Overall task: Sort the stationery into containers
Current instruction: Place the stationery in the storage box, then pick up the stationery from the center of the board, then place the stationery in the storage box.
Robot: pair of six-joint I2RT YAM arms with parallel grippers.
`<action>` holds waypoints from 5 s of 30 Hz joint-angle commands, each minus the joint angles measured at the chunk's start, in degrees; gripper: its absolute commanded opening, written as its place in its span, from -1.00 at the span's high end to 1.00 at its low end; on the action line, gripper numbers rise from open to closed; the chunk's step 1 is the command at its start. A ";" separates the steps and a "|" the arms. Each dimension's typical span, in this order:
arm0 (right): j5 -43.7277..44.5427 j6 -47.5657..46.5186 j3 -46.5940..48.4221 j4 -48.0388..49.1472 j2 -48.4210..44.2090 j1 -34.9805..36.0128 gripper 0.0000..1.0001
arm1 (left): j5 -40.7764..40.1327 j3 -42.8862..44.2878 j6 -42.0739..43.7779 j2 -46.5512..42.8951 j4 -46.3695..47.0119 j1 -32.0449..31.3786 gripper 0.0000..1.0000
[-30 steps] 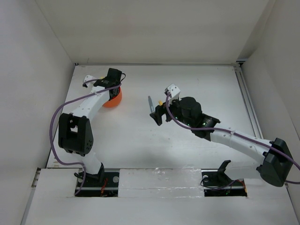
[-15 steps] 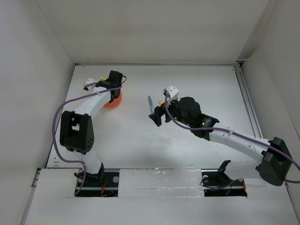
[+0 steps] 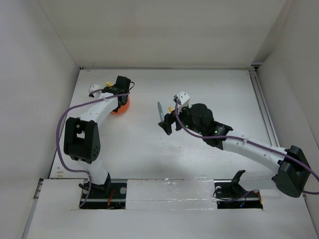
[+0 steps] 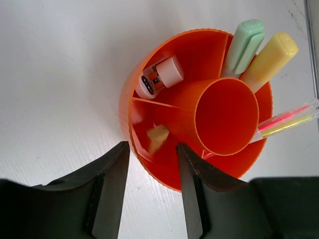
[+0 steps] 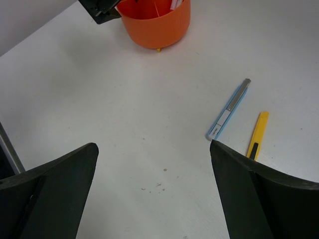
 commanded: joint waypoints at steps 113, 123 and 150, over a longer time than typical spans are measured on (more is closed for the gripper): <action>-37.90 10.62 24.16 -2.37 15.40 -11.79 1.00 | 85.93 -29.39 30.25 -33.11 70.29 -2.31 0.92; -27.66 8.26 21.53 -4.90 12.42 -15.57 -1.00 | 58.55 -12.47 44.20 -29.52 47.49 -2.31 1.00; -9.86 -1.07 17.66 -16.78 15.66 -15.13 -1.00 | 20.19 16.41 65.59 0.20 22.04 13.42 1.00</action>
